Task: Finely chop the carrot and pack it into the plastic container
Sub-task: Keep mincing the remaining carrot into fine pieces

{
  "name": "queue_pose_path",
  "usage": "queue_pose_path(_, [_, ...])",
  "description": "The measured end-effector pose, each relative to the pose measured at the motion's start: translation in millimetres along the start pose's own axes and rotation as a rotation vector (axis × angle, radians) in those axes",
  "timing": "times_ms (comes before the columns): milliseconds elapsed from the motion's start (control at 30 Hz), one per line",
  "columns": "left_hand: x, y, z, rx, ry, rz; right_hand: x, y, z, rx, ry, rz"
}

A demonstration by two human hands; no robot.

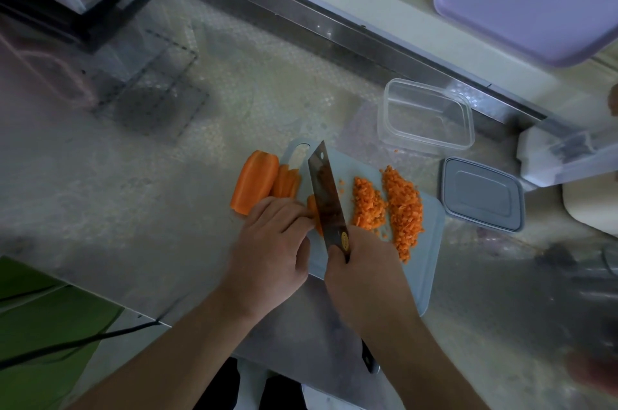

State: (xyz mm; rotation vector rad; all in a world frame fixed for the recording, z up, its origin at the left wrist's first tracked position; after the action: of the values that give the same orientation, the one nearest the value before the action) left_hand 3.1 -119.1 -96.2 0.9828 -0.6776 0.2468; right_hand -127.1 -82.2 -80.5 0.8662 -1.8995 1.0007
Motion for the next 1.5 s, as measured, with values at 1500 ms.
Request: queue_pose_path(1500, [2,-2,-1,-0.002,0.024,0.010,2,-9,1,0.005,0.018,0.087])
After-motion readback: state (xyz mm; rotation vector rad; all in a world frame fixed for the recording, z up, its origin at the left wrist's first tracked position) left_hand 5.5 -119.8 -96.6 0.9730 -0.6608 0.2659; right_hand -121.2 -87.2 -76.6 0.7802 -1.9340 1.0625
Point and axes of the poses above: each hand's wrist, its own z-axis towards the middle knuckle, its own x-axis out of the back of the hand, y = z × x, the point moved 9 cm from there along z, towards the middle knuckle, and after that the axes turned 12 degrees about -z, right-handed, at the moved point
